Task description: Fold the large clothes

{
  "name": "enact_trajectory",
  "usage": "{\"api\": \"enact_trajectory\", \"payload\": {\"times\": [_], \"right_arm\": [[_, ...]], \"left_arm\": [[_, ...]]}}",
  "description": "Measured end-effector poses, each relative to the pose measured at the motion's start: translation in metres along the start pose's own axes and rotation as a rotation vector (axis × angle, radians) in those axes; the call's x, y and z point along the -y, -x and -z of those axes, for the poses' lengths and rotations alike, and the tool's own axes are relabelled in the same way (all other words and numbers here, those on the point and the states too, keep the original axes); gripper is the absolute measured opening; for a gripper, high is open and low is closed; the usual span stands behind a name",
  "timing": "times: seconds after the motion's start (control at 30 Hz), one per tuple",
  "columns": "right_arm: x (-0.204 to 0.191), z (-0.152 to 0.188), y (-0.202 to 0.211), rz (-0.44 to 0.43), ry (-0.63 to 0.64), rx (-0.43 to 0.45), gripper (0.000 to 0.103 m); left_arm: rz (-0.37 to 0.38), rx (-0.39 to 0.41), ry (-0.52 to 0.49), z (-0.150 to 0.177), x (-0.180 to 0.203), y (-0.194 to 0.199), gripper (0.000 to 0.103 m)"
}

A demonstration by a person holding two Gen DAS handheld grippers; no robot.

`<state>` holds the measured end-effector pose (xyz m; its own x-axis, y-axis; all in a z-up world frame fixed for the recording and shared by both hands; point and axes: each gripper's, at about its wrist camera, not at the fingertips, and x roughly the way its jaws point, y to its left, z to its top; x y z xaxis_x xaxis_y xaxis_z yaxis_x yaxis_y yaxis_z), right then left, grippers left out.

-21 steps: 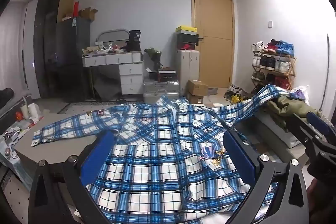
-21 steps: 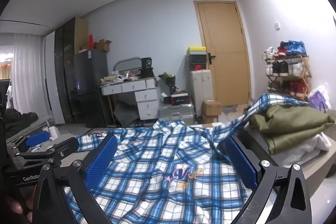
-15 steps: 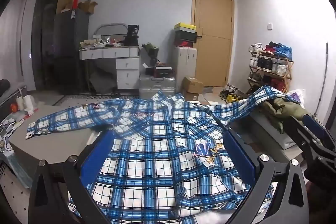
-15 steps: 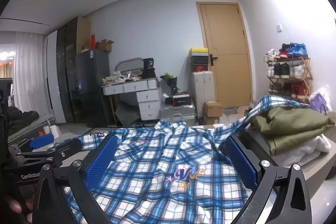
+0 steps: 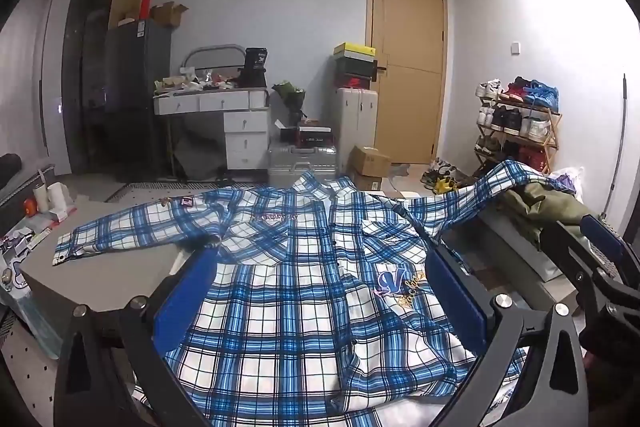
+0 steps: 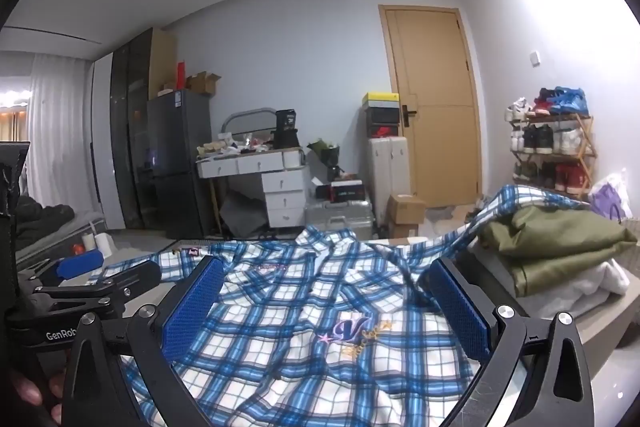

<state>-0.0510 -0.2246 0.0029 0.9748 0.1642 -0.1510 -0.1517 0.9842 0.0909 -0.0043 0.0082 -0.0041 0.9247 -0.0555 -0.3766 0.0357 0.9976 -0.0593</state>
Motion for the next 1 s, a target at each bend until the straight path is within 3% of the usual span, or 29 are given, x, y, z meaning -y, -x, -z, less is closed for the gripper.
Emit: {"api": "enact_trajectory", "payload": {"times": [1.0], "right_arm": [[-0.0031,-0.0023,0.0057,0.011,0.009,0.017,0.103]], "left_arm": [[-0.012,-0.002,-0.001,0.0036,-0.0019,0.0008,0.102]]}}
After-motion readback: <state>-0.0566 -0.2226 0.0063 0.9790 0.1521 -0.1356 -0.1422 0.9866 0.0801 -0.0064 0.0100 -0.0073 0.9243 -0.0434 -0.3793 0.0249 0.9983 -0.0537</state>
